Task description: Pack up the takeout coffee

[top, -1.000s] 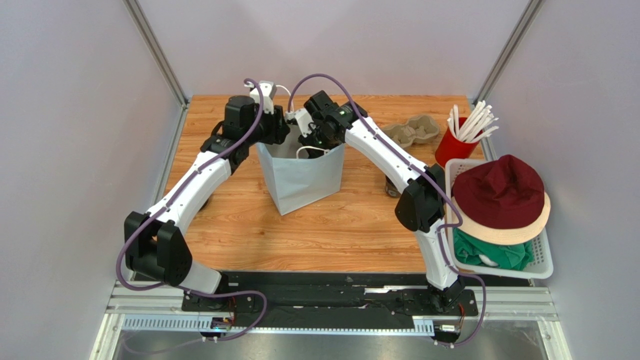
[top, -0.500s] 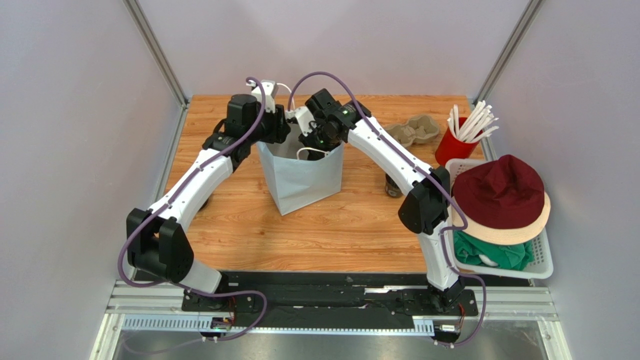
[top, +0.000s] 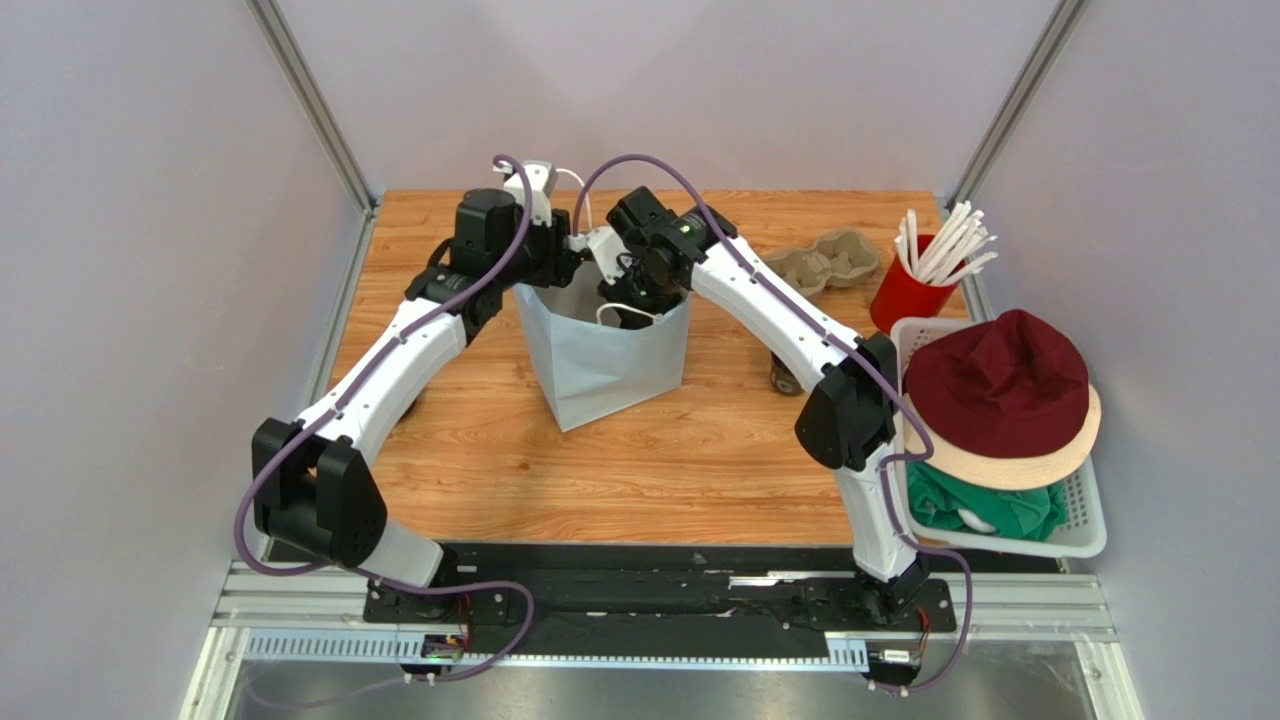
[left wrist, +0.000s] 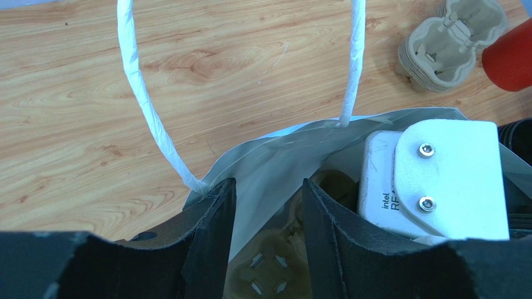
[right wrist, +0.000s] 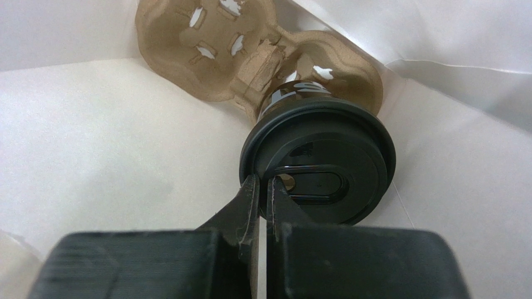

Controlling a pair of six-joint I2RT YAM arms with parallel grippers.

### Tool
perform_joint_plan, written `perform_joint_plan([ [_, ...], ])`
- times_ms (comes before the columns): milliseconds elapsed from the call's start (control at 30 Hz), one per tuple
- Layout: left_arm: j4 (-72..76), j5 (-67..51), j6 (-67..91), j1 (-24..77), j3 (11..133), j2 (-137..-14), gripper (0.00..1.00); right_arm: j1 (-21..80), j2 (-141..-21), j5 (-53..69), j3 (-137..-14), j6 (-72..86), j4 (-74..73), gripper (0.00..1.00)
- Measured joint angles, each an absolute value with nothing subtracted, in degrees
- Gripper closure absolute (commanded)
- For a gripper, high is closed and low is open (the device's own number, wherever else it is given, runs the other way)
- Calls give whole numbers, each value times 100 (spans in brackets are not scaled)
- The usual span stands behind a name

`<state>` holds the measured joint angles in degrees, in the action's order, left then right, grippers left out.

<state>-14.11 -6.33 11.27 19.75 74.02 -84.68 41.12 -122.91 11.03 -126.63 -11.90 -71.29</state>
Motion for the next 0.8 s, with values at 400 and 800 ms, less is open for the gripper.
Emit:
perform_joint_plan([
  [400, -1437, -561, 1127, 1975, 7356, -8309, 47, 4110, -12442, 1037, -12639, -1253, -7150, 100],
  [800, -1433, -497, 1074, 1968, 7172, -8112, 47, 4106, -12608, 1061, -12573, -1315, -7063, 100],
])
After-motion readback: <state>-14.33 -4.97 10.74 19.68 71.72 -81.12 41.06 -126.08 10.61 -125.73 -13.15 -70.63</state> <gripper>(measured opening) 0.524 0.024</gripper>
